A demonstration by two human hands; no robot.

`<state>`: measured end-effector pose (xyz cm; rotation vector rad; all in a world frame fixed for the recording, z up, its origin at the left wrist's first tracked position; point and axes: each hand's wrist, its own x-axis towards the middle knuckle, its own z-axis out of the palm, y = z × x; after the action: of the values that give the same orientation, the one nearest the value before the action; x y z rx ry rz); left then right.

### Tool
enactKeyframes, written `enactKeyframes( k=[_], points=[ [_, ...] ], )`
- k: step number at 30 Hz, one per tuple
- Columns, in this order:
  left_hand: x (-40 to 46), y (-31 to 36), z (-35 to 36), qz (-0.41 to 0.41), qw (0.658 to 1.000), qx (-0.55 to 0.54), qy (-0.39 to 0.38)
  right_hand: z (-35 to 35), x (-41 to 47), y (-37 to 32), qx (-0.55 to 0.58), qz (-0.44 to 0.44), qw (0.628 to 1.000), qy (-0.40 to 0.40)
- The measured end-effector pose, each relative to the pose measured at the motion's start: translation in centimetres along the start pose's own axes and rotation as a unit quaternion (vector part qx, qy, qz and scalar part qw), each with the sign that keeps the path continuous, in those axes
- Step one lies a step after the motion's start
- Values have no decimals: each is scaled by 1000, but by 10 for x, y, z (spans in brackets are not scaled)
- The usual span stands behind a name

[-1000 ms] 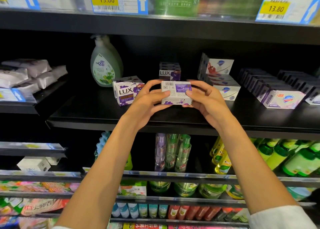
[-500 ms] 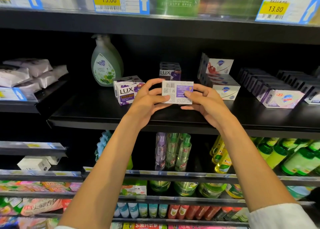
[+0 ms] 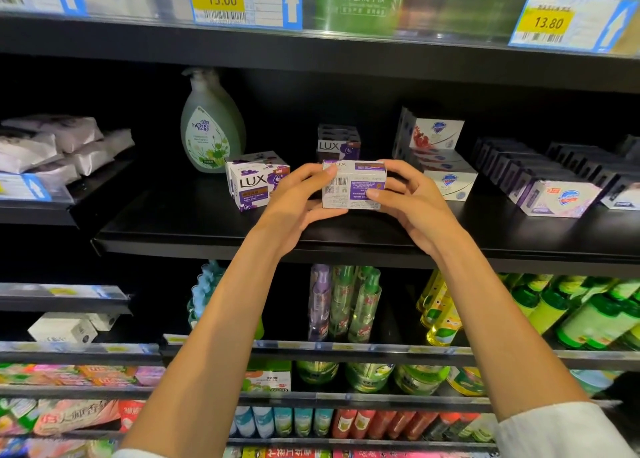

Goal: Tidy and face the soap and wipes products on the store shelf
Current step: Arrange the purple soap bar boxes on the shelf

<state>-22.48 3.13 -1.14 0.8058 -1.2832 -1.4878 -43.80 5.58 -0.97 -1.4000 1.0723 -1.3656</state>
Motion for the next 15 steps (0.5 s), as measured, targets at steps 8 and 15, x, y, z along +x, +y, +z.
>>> enactKeyframes(
  k=[8,15],
  points=[
    [0,0,-2,3,1000,-12,6,6,-1,-3,8,32,999,-30],
    [0,-3,-6,22,1000,-5,-9,6,2,0,4,46,999,-16]
  ],
)
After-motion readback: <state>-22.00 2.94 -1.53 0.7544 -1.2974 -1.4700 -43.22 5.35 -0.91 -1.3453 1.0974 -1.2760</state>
